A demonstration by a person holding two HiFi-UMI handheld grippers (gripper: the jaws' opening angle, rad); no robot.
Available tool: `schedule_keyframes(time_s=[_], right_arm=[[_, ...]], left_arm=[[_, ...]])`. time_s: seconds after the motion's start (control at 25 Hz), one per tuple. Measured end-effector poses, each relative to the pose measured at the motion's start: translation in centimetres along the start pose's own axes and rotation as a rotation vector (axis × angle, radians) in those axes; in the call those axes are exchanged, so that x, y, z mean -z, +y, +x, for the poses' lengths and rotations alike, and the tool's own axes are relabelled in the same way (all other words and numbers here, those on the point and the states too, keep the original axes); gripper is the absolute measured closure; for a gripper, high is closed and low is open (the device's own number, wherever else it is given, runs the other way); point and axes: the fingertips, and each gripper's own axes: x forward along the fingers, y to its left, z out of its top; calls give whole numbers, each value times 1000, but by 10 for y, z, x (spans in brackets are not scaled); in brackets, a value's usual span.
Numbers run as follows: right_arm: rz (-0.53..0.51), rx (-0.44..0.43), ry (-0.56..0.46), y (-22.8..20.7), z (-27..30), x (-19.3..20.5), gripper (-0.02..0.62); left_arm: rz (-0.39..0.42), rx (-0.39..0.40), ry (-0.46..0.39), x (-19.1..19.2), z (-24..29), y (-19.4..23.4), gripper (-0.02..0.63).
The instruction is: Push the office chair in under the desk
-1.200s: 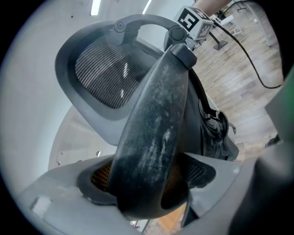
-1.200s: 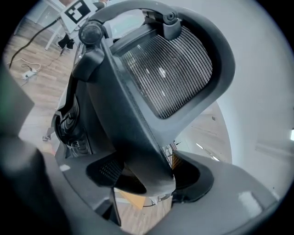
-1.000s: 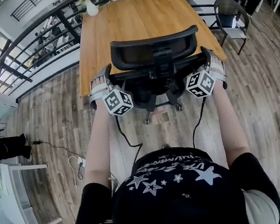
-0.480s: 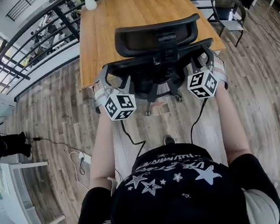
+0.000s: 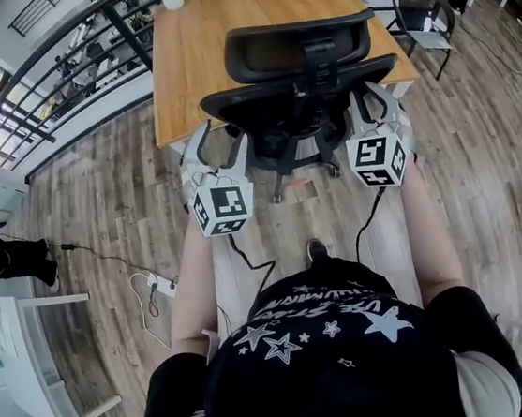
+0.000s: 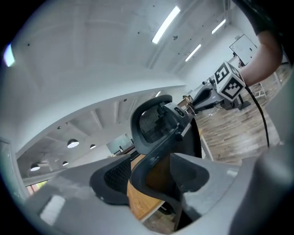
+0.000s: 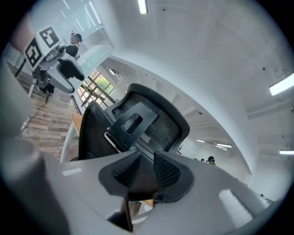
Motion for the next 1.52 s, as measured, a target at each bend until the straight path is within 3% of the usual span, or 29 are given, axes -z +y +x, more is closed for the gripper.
schedule_keyframes(time_s=[0.24, 0.32, 0.4, 0.68, 1.2, 1.32, 1.52], right_arm=[[89, 47, -50, 6, -39, -22, 583], [112, 57, -61, 9, -54, -28, 592], [129, 52, -74, 14, -70, -33, 592], [177, 67, -109, 23, -121, -39, 594], [160, 34, -28, 39, -168, -17, 594], [169, 36, -19, 39, -173, -14, 594], [174, 39, -14, 41, -181, -13, 594]], left_arm=[[-112, -16, -36, 0, -42, -1, 458], [-127, -28, -49, -3, -57, 2, 517], [-123, -26, -57, -8, -71, 0, 533], [-168, 7, -47, 1, -105, -27, 534], [-202, 11, -30, 3, -145, -43, 534], [-200, -4, -25, 4, -149, -42, 596], [-201, -13, -20, 5, -154, -43, 603]])
